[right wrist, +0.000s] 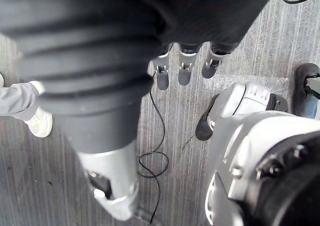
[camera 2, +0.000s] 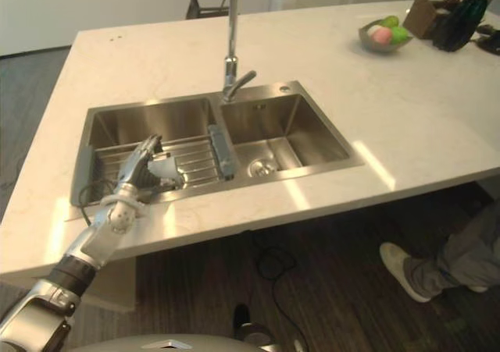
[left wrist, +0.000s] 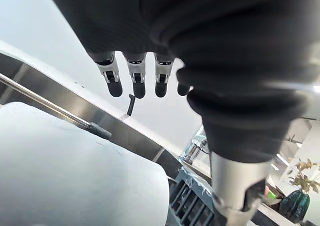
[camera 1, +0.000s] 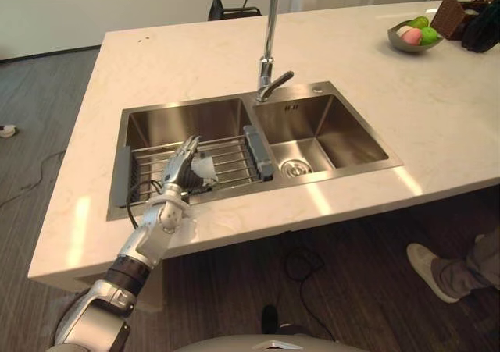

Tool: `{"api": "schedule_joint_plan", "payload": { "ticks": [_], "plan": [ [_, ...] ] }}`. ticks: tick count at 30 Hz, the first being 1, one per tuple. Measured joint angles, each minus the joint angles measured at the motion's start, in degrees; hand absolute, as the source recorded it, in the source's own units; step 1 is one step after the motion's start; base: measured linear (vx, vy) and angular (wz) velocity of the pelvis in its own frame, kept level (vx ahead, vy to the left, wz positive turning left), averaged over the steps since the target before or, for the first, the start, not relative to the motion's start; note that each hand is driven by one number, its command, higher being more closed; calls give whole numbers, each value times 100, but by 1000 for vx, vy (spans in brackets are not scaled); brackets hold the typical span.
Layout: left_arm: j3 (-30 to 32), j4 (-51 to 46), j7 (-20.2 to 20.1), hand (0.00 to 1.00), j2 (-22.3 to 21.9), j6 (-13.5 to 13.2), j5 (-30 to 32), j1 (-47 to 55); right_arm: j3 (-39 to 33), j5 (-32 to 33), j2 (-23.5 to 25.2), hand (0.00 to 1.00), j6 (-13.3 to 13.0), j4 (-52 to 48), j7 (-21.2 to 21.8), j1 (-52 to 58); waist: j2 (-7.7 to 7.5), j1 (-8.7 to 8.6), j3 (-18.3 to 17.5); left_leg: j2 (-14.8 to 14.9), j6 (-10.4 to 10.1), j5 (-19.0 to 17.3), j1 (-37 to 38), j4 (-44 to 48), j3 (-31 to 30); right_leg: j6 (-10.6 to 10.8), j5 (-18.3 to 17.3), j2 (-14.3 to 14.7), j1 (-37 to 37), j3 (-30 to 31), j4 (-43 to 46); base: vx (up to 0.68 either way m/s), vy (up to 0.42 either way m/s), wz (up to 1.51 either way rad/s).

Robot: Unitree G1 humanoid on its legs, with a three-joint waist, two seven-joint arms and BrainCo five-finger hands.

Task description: Walk over to the sink, pick up the cup, carry it to the dishwasher, place the cup inside the dishwasher, then close the dishwasher door

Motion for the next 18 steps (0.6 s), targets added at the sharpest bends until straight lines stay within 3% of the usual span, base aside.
{"api": "schedule_joint_plan", "payload": {
  "ticks": [4,9,18],
  "plan": [
    [-244,114,-259,0,-2,353,291,-77,47,112,-13,0,7,5,-10,26,33,-36,12,-3,5,-5,-1,-6,116,-4,27,20,-64,108,0,-11,1,-15],
    [-266,145,-281,0,-3,879,332,-124,118,210,18,0,32,18,-95,114,77,-73,33,-2,7,-7,8,-8,156,-8,35,34,-82,158,0,-2,-3,-5],
    [-101,178,-341,0,18,1164,418,-123,323,217,-17,0,86,12,-108,170,79,-52,31,-1,9,-13,16,-4,174,-9,36,39,-83,202,0,0,0,0]
  ]
}}
